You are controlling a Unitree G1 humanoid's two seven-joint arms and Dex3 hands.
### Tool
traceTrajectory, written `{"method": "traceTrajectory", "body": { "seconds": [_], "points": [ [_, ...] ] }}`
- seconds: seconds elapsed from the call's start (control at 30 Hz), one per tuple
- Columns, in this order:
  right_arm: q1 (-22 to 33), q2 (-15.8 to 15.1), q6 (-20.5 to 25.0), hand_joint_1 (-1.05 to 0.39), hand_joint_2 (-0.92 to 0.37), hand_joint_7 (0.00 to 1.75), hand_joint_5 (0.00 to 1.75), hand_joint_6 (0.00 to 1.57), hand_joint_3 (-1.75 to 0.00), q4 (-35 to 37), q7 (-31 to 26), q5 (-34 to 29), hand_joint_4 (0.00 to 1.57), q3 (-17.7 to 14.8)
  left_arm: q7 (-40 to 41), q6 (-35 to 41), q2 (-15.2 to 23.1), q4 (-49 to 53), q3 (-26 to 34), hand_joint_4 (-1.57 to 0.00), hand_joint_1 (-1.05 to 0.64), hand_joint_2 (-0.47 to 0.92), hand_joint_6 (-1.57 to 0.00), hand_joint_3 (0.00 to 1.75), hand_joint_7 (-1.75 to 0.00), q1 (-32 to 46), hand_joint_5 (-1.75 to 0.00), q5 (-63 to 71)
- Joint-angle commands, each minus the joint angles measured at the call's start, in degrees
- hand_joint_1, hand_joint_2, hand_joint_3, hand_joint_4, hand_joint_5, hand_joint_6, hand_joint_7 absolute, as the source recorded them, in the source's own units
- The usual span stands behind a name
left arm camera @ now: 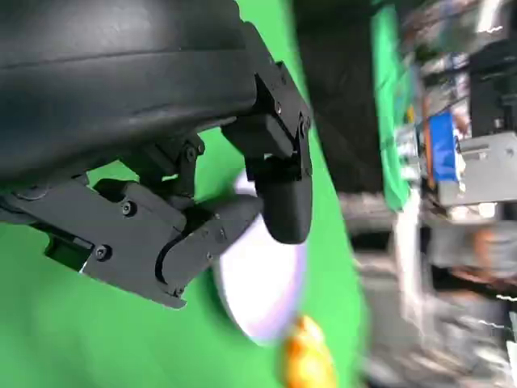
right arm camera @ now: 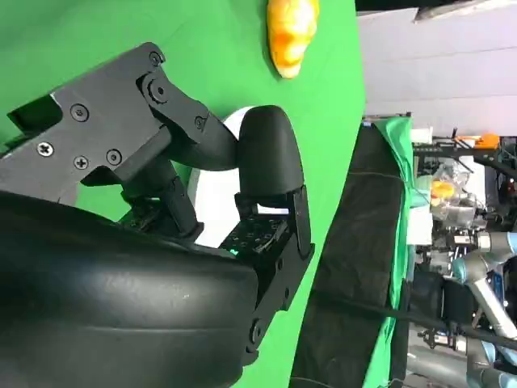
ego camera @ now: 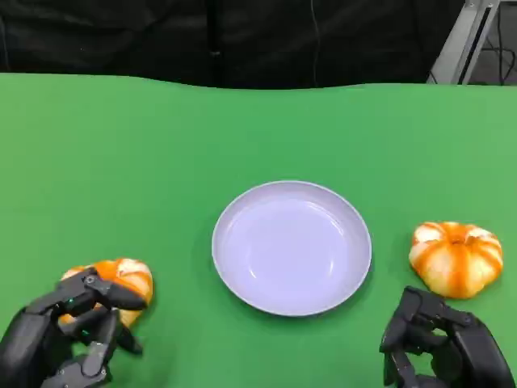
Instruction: Grasp the bread from the table and place it into the plate.
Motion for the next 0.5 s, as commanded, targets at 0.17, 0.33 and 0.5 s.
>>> {"method": "traceTrajectory", "body": {
  "seconds": [0.17,0.33,0.5],
  "points": [
    [0.04,-0.79,-0.99,-0.12,-0.53,1.53,1.75,0.80,-1.21,-0.01,0.18,0.40,0.85,-0.62,36.31,-9.53,9.41,-8.00,-0.02,-0.27,-0.84,0.92,-0.57,0.20,0.00,1.22,-0.12,53.26],
    [-0.02,-0.74,-1.14,-0.13,-0.54,1.51,1.75,0.81,-1.20,0.12,0.36,0.51,0.85,-0.67,42.67,-6.17,11.27,-7.98,-2.64,-0.22,-0.89,0.92,-0.56,0.18,0.00,1.09,-0.08,58.69],
    [0.05,-0.75,-0.62,-0.12,-0.55,1.51,1.75,0.81,-1.20,-0.48,0.19,0.22,0.85,-0.70,39.38,8.62,14.93,-7.06,-8.48,-0.12,-0.95,0.92,-0.42,0.24,0.00,-2.02,-0.02,69.63]
  ]
}}
